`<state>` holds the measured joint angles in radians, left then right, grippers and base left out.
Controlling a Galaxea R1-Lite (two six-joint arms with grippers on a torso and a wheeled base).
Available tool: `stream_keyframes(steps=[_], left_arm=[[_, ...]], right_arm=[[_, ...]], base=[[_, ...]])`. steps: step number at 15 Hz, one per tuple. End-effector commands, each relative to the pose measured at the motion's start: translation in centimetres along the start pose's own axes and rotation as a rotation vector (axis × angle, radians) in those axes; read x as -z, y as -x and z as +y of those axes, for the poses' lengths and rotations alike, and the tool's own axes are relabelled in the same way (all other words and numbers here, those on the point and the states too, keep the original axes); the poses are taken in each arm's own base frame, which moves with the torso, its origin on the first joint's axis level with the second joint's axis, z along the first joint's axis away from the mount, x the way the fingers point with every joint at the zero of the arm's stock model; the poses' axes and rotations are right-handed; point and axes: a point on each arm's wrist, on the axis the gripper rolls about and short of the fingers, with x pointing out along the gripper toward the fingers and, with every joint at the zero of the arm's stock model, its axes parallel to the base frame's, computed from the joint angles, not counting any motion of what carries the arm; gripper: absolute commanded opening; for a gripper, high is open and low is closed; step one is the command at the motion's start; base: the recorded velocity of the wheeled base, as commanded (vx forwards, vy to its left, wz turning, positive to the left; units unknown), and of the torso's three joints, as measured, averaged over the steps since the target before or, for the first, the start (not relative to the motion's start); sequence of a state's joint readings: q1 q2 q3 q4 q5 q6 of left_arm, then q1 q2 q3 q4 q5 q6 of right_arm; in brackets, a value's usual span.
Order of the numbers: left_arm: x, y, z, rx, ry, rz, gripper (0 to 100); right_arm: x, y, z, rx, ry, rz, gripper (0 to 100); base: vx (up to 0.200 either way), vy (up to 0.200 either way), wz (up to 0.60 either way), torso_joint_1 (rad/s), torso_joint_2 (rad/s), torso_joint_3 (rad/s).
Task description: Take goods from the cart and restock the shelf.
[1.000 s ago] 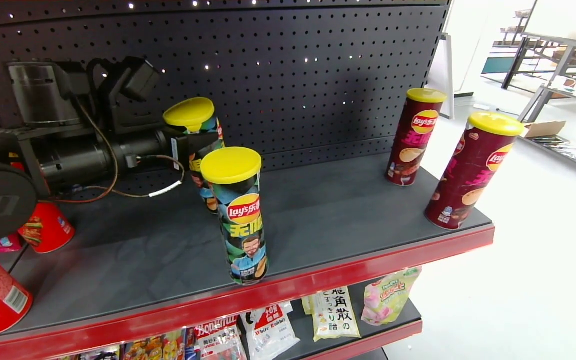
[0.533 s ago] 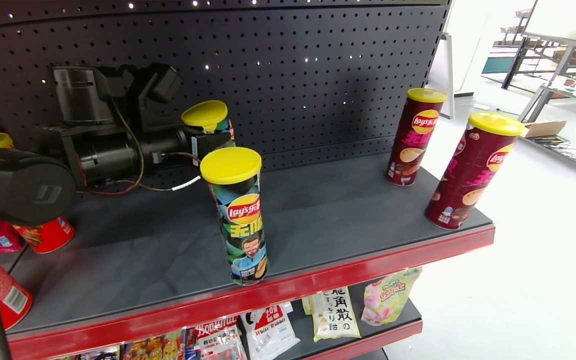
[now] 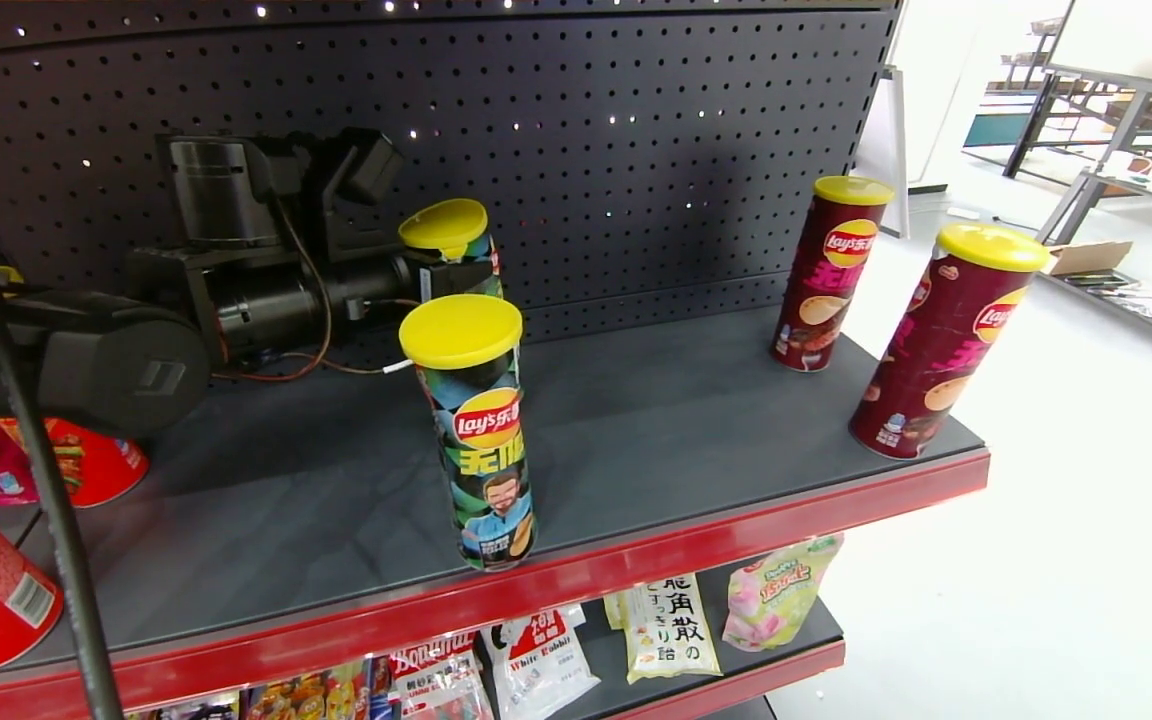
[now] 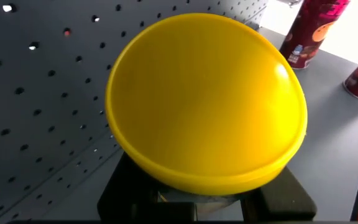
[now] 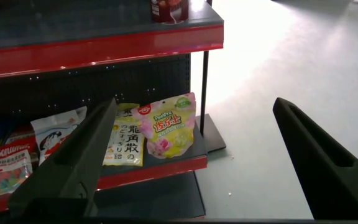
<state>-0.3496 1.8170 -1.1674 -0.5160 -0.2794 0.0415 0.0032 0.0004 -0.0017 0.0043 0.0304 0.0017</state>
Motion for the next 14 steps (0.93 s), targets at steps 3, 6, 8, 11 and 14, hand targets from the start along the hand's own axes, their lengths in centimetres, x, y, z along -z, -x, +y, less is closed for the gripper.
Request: stream_keyframes(steps=[3, 6, 8, 11, 14], left_arm=[[0.16, -0.22, -0.04, -0.006, -0.003, 0.009, 0], [0.05, -0.3, -0.07, -0.03, -0.004, 0.007, 0], [0.25, -0.25, -0.09, -0.03, 0.005, 0.022, 0], [0.4, -0.14, -0.19, -0.027, 0.009, 0.052, 0], [0.41, -0.06, -0.27, -0.024, 0.013, 0.062, 0]], right_arm=[[0.01, 0.0, 0.0, 0.0, 0.0, 0.0, 100], [0.01, 0.0, 0.0, 0.0, 0.0, 0.0, 100], [0.01, 0.0, 0.0, 0.0, 0.0, 0.0, 100], [0.01, 0.0, 0.0, 0.0, 0.0, 0.0, 100], [0.01, 0.0, 0.0, 0.0, 0.0, 0.0, 100]], base=[[0.0, 0.0, 0.0, 0.0, 0.0, 0.0], [0.0, 0.0, 0.0, 0.0, 0.0, 0.0], [0.0, 0.0, 0.0, 0.0, 0.0, 0.0], [0.0, 0.0, 0.0, 0.0, 0.0, 0.0], [0.0, 0.0, 0.0, 0.0, 0.0, 0.0]])
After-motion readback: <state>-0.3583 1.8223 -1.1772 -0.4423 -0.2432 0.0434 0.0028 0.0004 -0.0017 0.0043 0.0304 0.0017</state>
